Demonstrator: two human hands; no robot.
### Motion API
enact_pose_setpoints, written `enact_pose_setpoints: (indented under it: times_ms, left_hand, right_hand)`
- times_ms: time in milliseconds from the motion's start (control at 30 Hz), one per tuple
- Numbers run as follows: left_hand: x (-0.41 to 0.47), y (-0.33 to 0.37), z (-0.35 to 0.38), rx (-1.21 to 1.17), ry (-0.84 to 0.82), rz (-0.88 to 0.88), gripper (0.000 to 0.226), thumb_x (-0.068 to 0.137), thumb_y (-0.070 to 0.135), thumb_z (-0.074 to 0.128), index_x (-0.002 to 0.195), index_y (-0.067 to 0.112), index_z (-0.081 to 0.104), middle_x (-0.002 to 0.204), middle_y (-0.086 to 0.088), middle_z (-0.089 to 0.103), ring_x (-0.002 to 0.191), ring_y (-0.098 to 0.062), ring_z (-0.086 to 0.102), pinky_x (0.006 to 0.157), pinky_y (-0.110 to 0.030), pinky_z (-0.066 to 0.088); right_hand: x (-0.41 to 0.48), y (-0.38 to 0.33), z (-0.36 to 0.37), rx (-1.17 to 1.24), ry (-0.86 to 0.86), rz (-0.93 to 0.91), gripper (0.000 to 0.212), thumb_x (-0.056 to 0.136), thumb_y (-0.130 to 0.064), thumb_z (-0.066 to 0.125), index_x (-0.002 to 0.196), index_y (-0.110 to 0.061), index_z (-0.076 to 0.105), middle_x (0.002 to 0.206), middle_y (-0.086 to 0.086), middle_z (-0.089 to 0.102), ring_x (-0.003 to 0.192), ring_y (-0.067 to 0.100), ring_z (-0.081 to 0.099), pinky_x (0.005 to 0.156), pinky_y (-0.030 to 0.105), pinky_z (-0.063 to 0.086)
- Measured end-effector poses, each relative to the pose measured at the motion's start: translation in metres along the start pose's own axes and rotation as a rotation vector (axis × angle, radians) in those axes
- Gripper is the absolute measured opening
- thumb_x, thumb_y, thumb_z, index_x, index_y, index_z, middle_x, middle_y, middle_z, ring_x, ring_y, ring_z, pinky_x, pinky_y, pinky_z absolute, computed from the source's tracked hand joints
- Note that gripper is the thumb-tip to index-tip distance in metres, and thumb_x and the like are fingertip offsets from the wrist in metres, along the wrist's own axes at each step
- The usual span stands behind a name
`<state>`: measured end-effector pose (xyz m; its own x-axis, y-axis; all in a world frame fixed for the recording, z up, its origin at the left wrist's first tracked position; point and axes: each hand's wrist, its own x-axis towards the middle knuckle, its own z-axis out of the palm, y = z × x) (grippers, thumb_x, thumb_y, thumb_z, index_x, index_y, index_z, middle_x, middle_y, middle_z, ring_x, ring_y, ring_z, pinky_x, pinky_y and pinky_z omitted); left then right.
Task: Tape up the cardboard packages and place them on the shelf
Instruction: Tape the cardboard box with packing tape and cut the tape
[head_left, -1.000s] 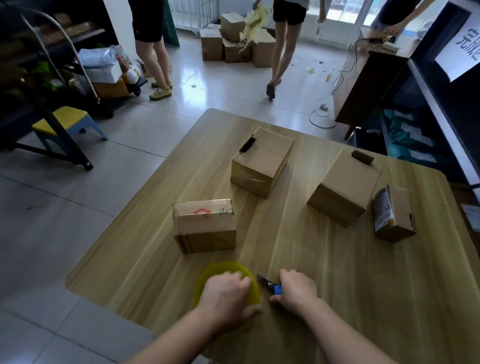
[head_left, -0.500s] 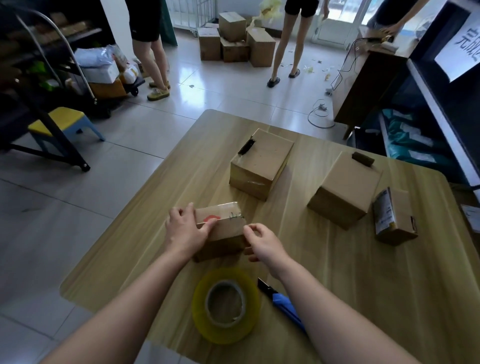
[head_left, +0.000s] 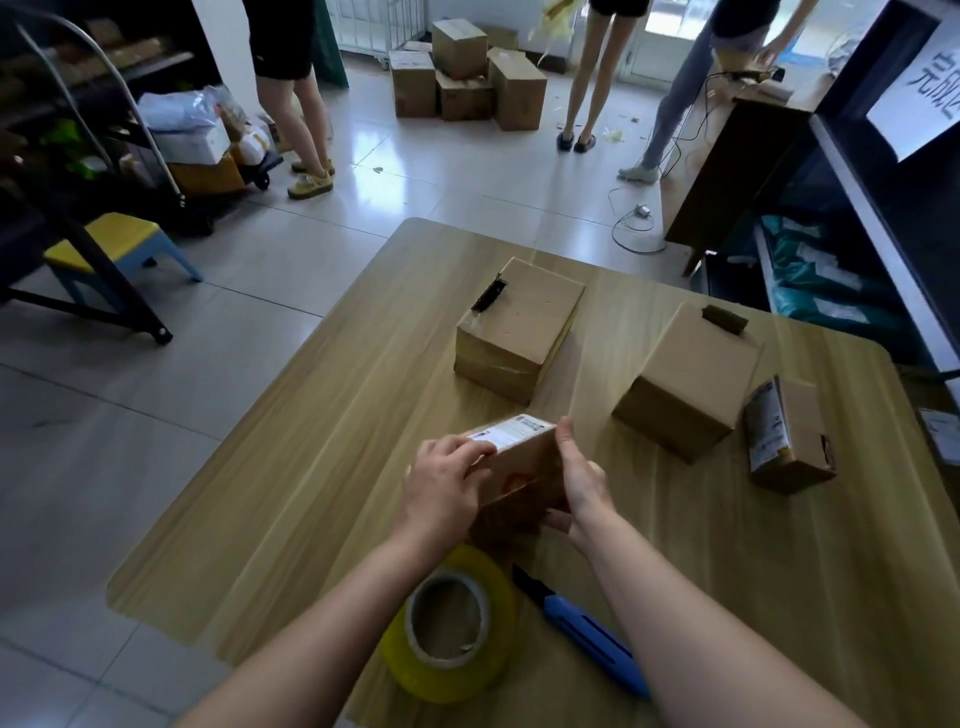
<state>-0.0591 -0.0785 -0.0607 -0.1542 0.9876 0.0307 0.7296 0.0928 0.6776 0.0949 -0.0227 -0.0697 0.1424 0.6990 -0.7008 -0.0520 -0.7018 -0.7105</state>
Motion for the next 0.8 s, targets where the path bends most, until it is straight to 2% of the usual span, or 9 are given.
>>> enact_pose_setpoints:
  times_ms: [100, 167, 367, 467, 567, 633, 667, 733, 800]
  left_hand:
    - [0.007, -0.003, -0.002, 0.024, -0.011, 0.082, 0.026, 0.091, 0.010, 0.060, 0.113, 0.021, 0.069, 0.122, 0.003, 0.060, 0.121, -0.019, 0.043, 0.103, -0.033, 0.037]
    - [0.010, -0.004, -0.004, 0.039, -0.029, 0.124, 0.026, 0.089, 0.004, 0.060, 0.109, 0.017, 0.069, 0.120, 0.002, 0.060, 0.121, -0.018, 0.042, 0.101, -0.026, 0.034]
    - [0.011, -0.009, -0.003, 0.040, -0.083, 0.149, 0.027, 0.085, -0.007, 0.056, 0.097, 0.015, 0.067, 0.121, 0.003, 0.053, 0.123, -0.013, 0.036, 0.089, 0.002, 0.022]
    - [0.008, -0.015, 0.002, 0.069, -0.110, 0.150, 0.025, 0.081, -0.006, 0.057, 0.088, 0.016, 0.067, 0.118, 0.003, 0.051, 0.123, -0.015, 0.037, 0.095, -0.012, 0.032]
    - [0.004, -0.018, 0.004, 0.068, -0.116, 0.097, 0.016, 0.078, 0.005, 0.061, 0.083, 0.019, 0.065, 0.112, 0.006, 0.047, 0.118, -0.012, 0.036, 0.093, -0.017, 0.037]
    - [0.006, -0.016, 0.004, 0.047, -0.108, 0.034, 0.008, 0.081, 0.018, 0.065, 0.086, 0.023, 0.061, 0.111, 0.008, 0.043, 0.115, -0.009, 0.035, 0.100, -0.032, 0.041]
    - [0.008, -0.014, 0.005, 0.056, -0.107, 0.001, 0.012, 0.082, 0.028, 0.067, 0.089, 0.025, 0.058, 0.112, 0.008, 0.042, 0.116, -0.010, 0.034, 0.105, -0.042, 0.038]
    - [0.014, -0.010, 0.006, 0.161, -0.128, -0.045, 0.030, 0.080, 0.044, 0.070, 0.099, 0.026, 0.056, 0.118, 0.006, 0.041, 0.123, -0.014, 0.033, 0.115, -0.055, 0.022]
    - [0.018, -0.006, 0.008, 0.255, -0.158, -0.051, 0.042, 0.079, 0.047, 0.071, 0.111, 0.026, 0.056, 0.126, 0.003, 0.040, 0.130, -0.016, 0.029, 0.117, -0.056, 0.005]
  right_hand:
    - [-0.002, -0.002, -0.011, -0.015, -0.010, 0.004, 0.064, 0.084, -0.071, 0.052, 0.113, -0.014, 0.060, 0.095, 0.008, 0.065, 0.085, 0.024, 0.063, 0.079, 0.040, 0.057]
    - [-0.001, 0.000, -0.014, -0.042, -0.018, 0.013, 0.048, 0.094, -0.059, 0.051, 0.112, -0.016, 0.061, 0.092, 0.006, 0.064, 0.085, 0.022, 0.061, 0.083, 0.040, 0.055]
    - [0.000, 0.006, -0.015, -0.122, -0.073, 0.042, 0.039, 0.096, -0.043, 0.048, 0.124, -0.016, 0.055, 0.108, 0.009, 0.066, 0.104, 0.027, 0.060, 0.096, 0.049, 0.050]
    - [0.000, 0.008, -0.015, -0.157, -0.094, 0.026, 0.029, 0.098, -0.035, 0.047, 0.115, -0.016, 0.061, 0.101, 0.007, 0.069, 0.100, 0.024, 0.062, 0.099, 0.051, 0.048]
    - [-0.001, 0.010, -0.014, -0.225, -0.097, 0.022, 0.027, 0.096, -0.033, 0.049, 0.108, -0.014, 0.065, 0.096, 0.007, 0.072, 0.096, 0.025, 0.065, 0.095, 0.047, 0.051]
    - [-0.001, 0.012, -0.014, -0.281, -0.087, 0.014, 0.029, 0.094, -0.034, 0.051, 0.105, -0.013, 0.067, 0.095, 0.006, 0.073, 0.093, 0.026, 0.066, 0.091, 0.045, 0.052]
    - [0.000, 0.013, -0.014, -0.306, -0.073, 0.010, 0.031, 0.093, -0.037, 0.052, 0.105, -0.013, 0.069, 0.095, 0.007, 0.073, 0.092, 0.026, 0.066, 0.088, 0.044, 0.053]
    - [0.001, 0.014, -0.013, -0.330, -0.039, -0.018, 0.042, 0.090, -0.046, 0.057, 0.118, -0.016, 0.065, 0.104, 0.009, 0.071, 0.095, 0.029, 0.067, 0.084, 0.042, 0.056]
    - [0.003, 0.013, -0.013, -0.415, -0.028, -0.108, 0.059, 0.089, -0.050, 0.060, 0.141, -0.027, 0.047, 0.129, 0.011, 0.061, 0.112, 0.031, 0.061, 0.091, 0.047, 0.054]
